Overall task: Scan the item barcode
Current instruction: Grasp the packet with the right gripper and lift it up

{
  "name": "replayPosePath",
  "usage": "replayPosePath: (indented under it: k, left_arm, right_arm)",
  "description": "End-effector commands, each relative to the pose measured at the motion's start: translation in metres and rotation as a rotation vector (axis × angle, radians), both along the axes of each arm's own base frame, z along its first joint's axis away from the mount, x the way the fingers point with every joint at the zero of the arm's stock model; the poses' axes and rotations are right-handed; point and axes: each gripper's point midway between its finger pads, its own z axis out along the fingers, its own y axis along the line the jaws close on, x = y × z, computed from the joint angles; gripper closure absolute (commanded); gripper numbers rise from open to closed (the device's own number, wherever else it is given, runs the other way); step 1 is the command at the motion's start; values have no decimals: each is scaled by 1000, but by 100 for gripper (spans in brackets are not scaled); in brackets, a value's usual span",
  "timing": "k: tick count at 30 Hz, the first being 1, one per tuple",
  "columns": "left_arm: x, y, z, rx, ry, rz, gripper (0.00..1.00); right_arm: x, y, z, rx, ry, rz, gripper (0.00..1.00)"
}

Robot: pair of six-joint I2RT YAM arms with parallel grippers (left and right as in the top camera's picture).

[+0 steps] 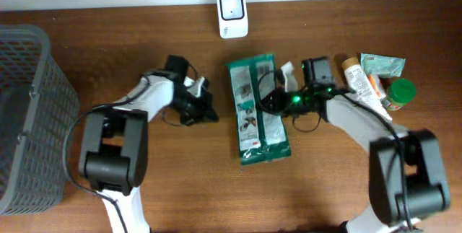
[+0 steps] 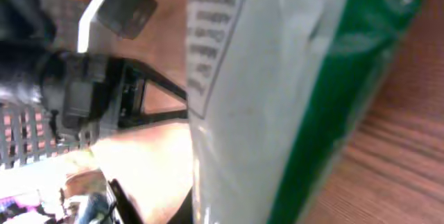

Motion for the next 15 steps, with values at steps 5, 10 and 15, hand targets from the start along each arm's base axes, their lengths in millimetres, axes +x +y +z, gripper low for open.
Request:
replayPosePath:
  k: [5, 10, 15]
  left_arm:
    - [57, 66, 107, 156, -403, 91, 97]
    - [63, 89, 102, 239, -409, 133, 91]
    - [65, 97, 100, 289, -416, 144, 45]
  right_arm:
    - [-15, 29, 140, 265, -387, 335, 96]
    - [-25, 36, 188, 283, -473, 370, 96]
    - [-35, 42, 216, 289, -503, 393, 96]
